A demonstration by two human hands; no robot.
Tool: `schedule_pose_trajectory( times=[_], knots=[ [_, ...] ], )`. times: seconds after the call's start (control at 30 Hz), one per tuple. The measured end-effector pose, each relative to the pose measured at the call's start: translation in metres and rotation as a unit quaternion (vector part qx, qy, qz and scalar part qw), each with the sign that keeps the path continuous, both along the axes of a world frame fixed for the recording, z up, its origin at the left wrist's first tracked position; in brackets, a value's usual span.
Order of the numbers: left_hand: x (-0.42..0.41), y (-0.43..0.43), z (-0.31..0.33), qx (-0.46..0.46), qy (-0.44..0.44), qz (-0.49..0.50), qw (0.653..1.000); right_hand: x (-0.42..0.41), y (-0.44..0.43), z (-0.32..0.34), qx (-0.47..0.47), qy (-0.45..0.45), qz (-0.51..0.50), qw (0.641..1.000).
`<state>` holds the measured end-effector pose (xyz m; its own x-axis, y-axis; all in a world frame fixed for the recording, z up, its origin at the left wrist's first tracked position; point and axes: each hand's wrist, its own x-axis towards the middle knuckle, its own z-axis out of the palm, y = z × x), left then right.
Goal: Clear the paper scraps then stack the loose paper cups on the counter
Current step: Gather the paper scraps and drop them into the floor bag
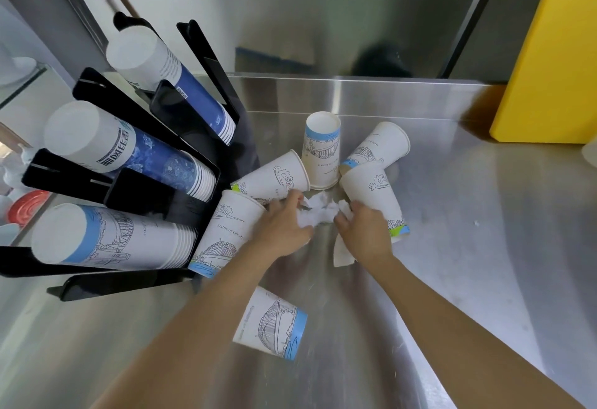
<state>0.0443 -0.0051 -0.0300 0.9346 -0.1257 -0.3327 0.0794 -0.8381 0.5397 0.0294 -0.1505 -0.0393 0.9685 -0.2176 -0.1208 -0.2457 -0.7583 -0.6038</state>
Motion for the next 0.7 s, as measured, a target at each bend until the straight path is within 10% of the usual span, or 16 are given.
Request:
schedule_pose_trajectory(
  times=[0.33, 0.7],
  knots=[
    [0.014, 0.002, -0.027, 0.099, -0.008, -0.141, 0.985, 0.020, 0.005, 0.004, 0.072, -0.016, 0.060, 0.995],
    [0.002, 0.022, 0.019, -0.070, -0.102, 0.089, 0.988, 0.055, 0.023, -0.023, -0.038, 0.067, 0.153, 0.985]
  ],
)
